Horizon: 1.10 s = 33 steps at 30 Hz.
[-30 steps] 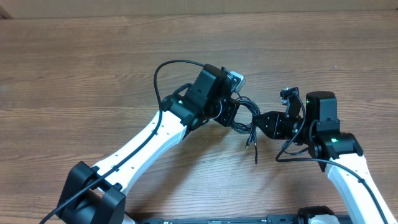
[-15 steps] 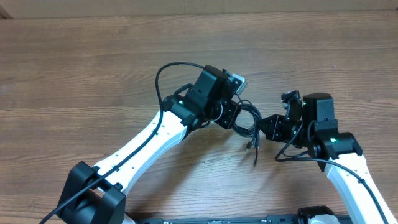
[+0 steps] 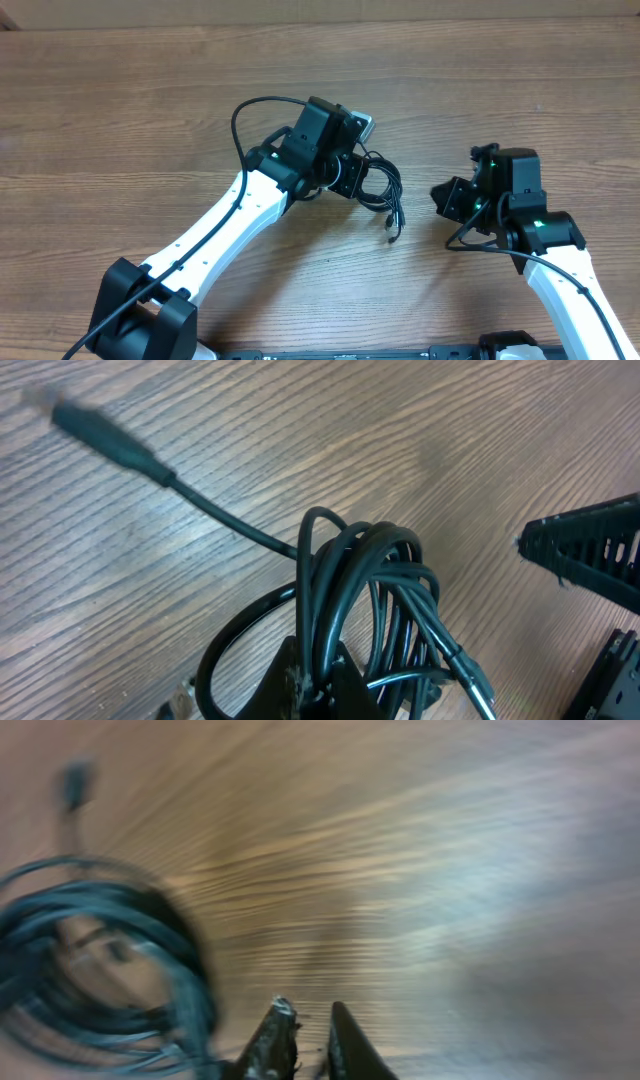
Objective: Untangle cables
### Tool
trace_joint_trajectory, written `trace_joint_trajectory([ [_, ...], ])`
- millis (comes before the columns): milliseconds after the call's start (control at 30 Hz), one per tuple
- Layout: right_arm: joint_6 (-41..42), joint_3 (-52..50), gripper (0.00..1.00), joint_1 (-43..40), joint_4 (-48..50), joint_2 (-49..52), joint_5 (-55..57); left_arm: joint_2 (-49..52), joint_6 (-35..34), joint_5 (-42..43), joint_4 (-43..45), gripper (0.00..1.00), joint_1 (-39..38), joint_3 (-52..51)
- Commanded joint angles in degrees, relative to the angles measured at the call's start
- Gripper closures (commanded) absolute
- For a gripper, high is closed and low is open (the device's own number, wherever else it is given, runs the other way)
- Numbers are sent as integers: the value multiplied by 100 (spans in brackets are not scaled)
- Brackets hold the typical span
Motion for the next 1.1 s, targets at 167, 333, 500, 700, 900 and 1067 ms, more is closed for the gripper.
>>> trace_joint_trajectory([
  [167, -1412, 20, 80, -9, 354, -9, -1862, -153, 588, 1244, 173, 96, -39, 164],
  [333, -1432, 17, 84, -9, 356, -9, -1858, -153, 675, 1834, 302, 96, -39, 164],
  [500, -1427, 17, 89, -9, 358, -9, -1657, -153, 675, 2280, 372, 96, -39, 164],
  [700, -1427, 17, 90, -9, 358, -9, -1602, -153, 671, 2857, 428, 96, -39, 164],
  [900, -1419, 17, 76, -9, 354, -9, -1235, -153, 675, 3226, 527, 96, -39, 164],
  [1067, -831, 13, 81, -9, 352, -7, -188, -153, 726, 3654, 525, 96, -37, 164],
])
